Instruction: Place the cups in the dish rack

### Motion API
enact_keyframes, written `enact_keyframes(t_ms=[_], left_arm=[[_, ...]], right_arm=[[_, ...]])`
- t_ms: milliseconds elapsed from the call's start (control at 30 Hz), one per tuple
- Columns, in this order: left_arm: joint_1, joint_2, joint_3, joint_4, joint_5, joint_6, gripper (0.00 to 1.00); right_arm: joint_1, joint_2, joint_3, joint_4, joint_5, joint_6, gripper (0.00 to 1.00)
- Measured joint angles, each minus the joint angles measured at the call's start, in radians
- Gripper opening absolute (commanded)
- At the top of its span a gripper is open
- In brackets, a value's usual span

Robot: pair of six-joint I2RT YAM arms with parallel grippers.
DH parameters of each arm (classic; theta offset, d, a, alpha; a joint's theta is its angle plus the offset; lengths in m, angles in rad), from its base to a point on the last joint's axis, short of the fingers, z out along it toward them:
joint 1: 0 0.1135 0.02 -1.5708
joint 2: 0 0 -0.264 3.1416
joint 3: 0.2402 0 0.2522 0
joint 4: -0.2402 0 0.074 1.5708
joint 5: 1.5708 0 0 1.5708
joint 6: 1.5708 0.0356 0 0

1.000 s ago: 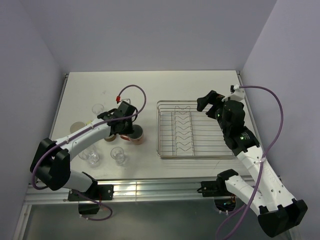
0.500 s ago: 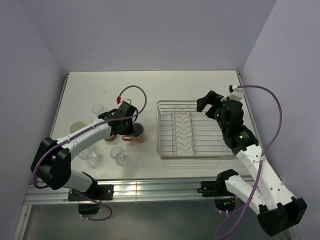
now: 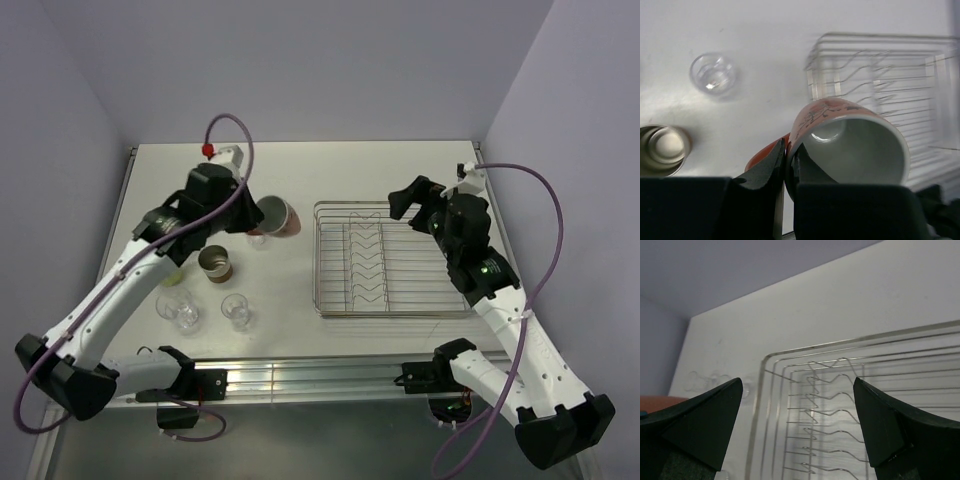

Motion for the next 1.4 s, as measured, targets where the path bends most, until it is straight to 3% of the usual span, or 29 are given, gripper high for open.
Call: enact_keyframes(t_ms=[267, 533, 867, 1400], left_arm=[[0.187, -0.039, 0.042, 0.233, 0.473, -0.045, 0.00], [0.237, 0.069, -0.003, 0.591, 0.879, -0.306, 0.00], [0.238, 0.128, -0.076, 0.915, 1.055, -0.594, 0.00], [0.206, 0.172, -0.142, 1.152, 1.112, -0.797, 0.00]], right_arm=[[0.000, 0.016, 0.039, 0.213, -0.309, 0.076, 1.00], [0.036, 0.012, -0.038, 0.575, -0.556, 0.145, 1.00], [0.111, 0.029, -0.100, 0.805, -0.671, 0.137, 1.00], [0.275, 0.138, -0.032, 0.789, -0.601, 0.016, 1.00]])
